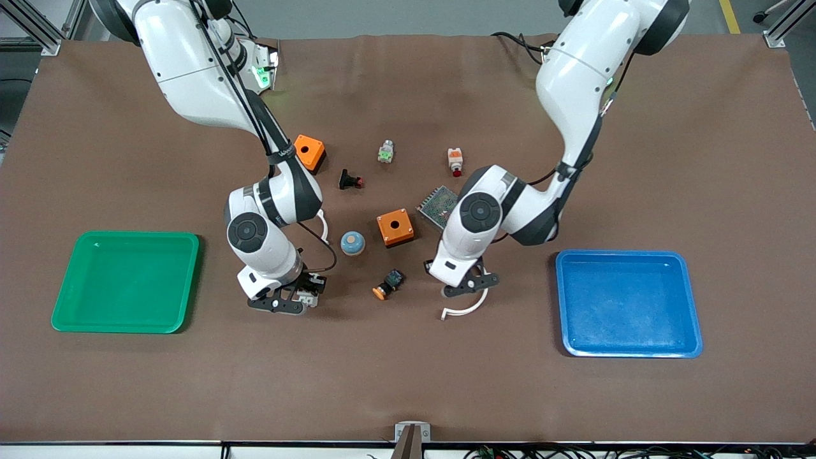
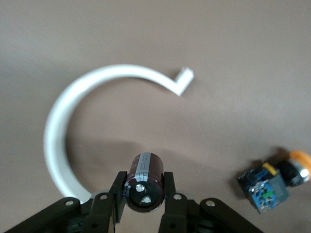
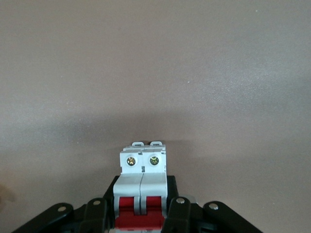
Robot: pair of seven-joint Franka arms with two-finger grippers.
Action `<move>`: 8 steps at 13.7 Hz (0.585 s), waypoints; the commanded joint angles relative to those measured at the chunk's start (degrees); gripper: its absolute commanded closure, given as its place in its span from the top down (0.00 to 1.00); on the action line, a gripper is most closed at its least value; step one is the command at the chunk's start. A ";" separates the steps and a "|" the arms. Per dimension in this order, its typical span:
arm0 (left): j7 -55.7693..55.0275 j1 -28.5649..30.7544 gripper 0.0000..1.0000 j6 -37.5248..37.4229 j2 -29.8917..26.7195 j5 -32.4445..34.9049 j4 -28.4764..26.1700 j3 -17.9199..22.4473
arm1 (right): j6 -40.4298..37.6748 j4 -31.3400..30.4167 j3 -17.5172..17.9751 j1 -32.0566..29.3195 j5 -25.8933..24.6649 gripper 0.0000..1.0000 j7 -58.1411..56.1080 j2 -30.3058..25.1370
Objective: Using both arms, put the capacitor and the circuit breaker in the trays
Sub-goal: 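Close the right gripper on the breaker while the left gripper grasps the capacitor, then carry the breaker to the green tray while the left gripper carries the capacitor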
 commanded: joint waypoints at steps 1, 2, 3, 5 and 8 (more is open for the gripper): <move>5.57 5.82 0.00 -9.42 -7.98 1.11 -1.61 -0.10 | -4.13 4.19 0.23 -3.01 0.49 0.00 -0.59 0.45; 8.99 8.45 0.00 -12.84 -8.95 1.11 -1.70 -0.10 | -8.60 7.16 0.23 -4.25 0.40 0.00 -1.63 0.18; 11.81 11.35 0.00 -14.62 -9.48 1.11 -1.70 -0.10 | -14.73 11.11 0.23 -5.82 0.40 0.00 -4.25 0.01; 18.05 16.54 0.00 -15.16 -9.84 1.11 -2.75 -0.10 | -22.33 14.74 0.05 -11.34 0.41 0.00 -9.96 -0.96; 25.09 21.91 0.00 -14.29 -8.09 2.59 -2.76 -0.01 | -22.97 11.95 0.05 -21.54 0.40 0.00 -26.89 -3.51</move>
